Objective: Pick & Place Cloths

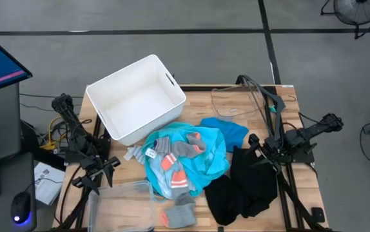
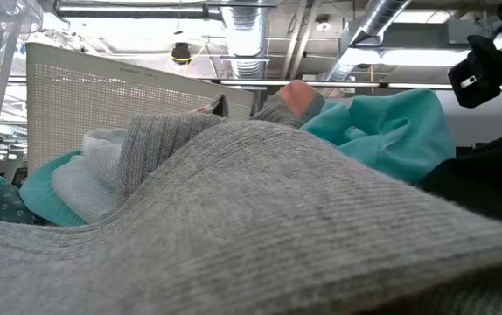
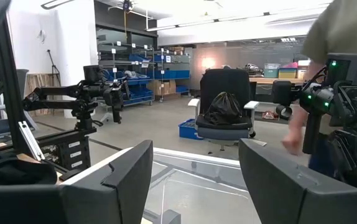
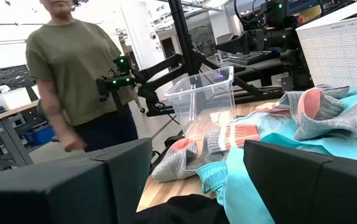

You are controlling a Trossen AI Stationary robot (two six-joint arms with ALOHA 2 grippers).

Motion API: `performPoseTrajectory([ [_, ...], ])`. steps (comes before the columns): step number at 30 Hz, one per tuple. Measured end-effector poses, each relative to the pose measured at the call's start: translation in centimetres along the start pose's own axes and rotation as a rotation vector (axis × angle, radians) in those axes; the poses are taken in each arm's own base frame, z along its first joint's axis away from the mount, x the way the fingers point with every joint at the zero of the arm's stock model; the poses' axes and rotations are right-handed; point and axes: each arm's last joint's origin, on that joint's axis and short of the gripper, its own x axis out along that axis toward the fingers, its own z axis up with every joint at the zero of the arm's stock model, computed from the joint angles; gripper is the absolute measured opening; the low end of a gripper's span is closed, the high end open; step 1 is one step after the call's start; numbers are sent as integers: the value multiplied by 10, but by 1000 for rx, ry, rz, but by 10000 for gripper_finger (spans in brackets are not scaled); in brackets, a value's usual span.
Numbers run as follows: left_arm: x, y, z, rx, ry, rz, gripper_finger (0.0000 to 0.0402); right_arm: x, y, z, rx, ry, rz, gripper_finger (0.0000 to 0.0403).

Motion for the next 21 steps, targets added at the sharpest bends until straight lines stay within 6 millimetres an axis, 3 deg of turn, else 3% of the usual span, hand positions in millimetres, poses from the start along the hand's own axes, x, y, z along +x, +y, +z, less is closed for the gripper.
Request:
performPoseTrajectory([
  [16, 0, 0, 4, -10, -46, -1, 224, 0, 0, 0, 0, 0, 0, 249],
  [21, -1, 0, 17, -186, -173, -20, 224, 0, 0, 0, 0, 0, 0, 249],
])
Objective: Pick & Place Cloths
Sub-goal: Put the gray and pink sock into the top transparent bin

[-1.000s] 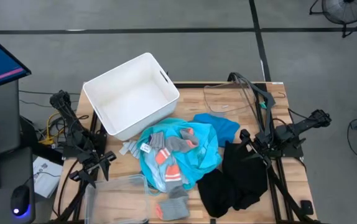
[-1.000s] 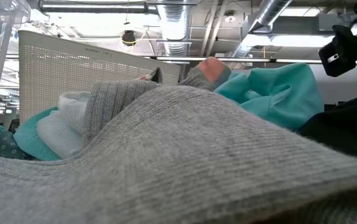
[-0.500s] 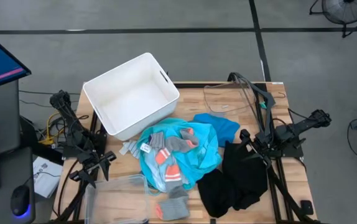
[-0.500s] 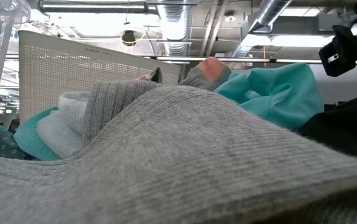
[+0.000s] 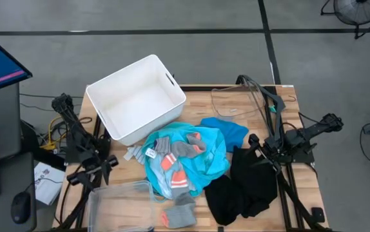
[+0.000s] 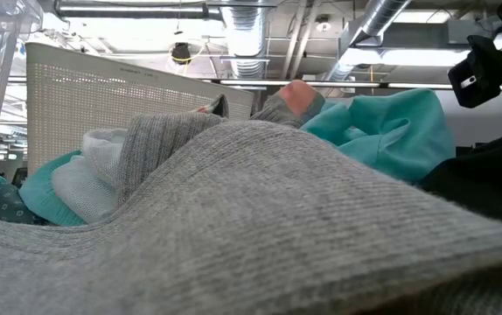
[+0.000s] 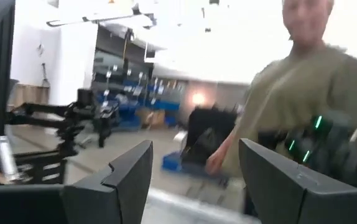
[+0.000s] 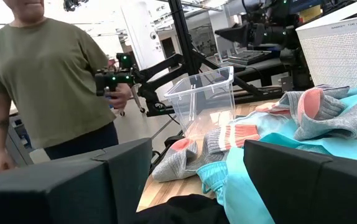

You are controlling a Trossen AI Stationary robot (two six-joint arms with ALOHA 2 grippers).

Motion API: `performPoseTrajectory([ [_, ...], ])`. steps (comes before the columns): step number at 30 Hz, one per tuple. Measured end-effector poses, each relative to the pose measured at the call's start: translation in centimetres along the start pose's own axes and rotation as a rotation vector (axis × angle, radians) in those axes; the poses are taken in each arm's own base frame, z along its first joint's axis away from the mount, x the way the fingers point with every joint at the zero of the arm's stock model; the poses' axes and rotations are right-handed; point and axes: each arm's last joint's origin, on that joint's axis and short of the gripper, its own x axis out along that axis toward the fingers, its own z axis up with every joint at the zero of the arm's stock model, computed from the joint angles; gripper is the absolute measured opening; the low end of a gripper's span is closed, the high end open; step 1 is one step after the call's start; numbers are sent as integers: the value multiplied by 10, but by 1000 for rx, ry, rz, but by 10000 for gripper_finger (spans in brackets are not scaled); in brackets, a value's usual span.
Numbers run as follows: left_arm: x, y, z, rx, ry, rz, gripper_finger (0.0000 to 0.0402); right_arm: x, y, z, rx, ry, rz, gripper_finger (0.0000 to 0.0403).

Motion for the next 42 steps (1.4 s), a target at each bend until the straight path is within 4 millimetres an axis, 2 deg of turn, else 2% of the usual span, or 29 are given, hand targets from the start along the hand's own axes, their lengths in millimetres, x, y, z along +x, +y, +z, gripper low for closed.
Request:
performPoseTrajectory([
  [9, -2, -4, 18, -6, -190, -39, 224, 0, 0, 0, 0, 0, 0, 249],
  [27, -12, -10, 46, 150, -502, -64, 224, 0, 0, 0, 0, 0, 0, 249],
  [33, -13, -9, 47, 234, -525, 1, 224, 0, 0, 0, 0, 0, 0, 249],
  [37, -18, -8, 55, 271, -623, 93, 224, 0, 0, 0, 0, 0, 0, 249],
  [42, -21, -4, 59, 226, -667, 258, 224, 0, 0, 0, 0, 0, 0, 249],
])
